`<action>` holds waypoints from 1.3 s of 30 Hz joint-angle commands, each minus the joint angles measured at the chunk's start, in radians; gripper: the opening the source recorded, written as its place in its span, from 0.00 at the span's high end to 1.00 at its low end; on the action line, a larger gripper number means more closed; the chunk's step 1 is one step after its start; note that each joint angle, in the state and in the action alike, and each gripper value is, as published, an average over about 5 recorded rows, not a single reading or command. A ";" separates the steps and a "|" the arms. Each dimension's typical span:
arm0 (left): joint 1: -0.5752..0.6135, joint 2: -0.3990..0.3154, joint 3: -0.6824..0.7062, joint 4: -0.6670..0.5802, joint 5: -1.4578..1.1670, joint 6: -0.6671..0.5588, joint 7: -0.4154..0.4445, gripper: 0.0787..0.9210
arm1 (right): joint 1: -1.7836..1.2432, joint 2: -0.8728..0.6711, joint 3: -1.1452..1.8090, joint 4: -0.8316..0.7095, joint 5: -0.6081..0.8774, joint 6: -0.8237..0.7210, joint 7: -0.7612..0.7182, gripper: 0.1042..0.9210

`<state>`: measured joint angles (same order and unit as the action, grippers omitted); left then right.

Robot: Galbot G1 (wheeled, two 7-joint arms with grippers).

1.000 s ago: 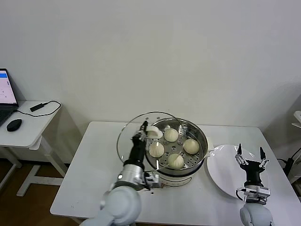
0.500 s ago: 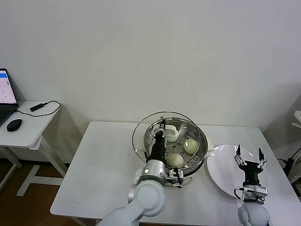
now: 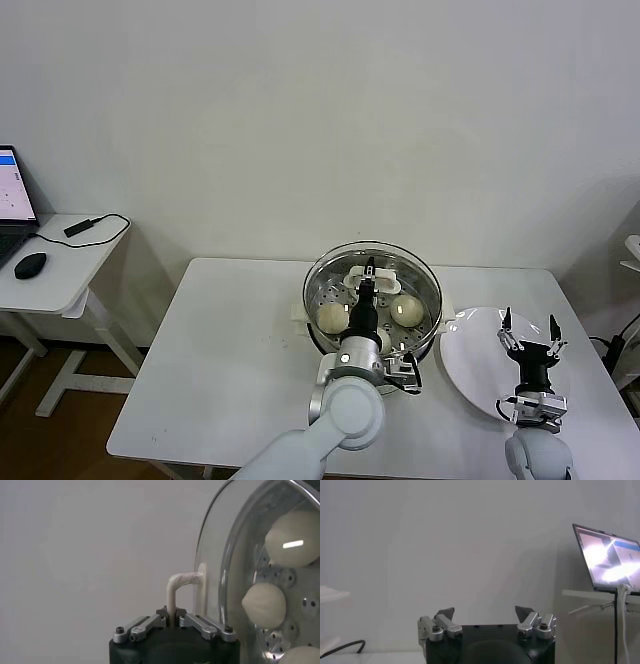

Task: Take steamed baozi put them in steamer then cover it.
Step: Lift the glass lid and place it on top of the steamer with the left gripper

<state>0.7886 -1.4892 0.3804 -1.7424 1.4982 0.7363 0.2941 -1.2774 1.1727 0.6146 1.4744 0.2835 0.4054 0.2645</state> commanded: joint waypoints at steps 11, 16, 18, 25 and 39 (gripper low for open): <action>-0.009 -0.081 -0.013 0.140 0.062 0.027 0.009 0.86 | 0.009 0.002 -0.002 -0.010 -0.007 0.000 0.001 0.12; -0.005 -0.084 -0.018 0.145 0.071 0.025 0.009 0.86 | 0.011 0.001 -0.001 -0.015 -0.007 0.000 0.001 0.12; -0.003 -0.085 -0.019 0.148 0.075 0.024 0.008 0.86 | 0.012 0.002 -0.001 -0.017 -0.007 0.000 0.001 0.12; 0.000 -0.087 -0.026 0.159 0.094 0.015 0.006 0.86 | 0.016 0.003 -0.003 -0.019 -0.008 0.000 0.001 0.12; 0.021 -0.093 -0.040 0.153 0.102 0.005 0.014 0.86 | 0.015 -0.001 -0.001 -0.018 -0.006 0.000 0.002 0.12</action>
<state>0.8056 -1.5785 0.3439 -1.5932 1.5949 0.7360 0.3036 -1.2620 1.1717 0.6132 1.4552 0.2769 0.4051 0.2661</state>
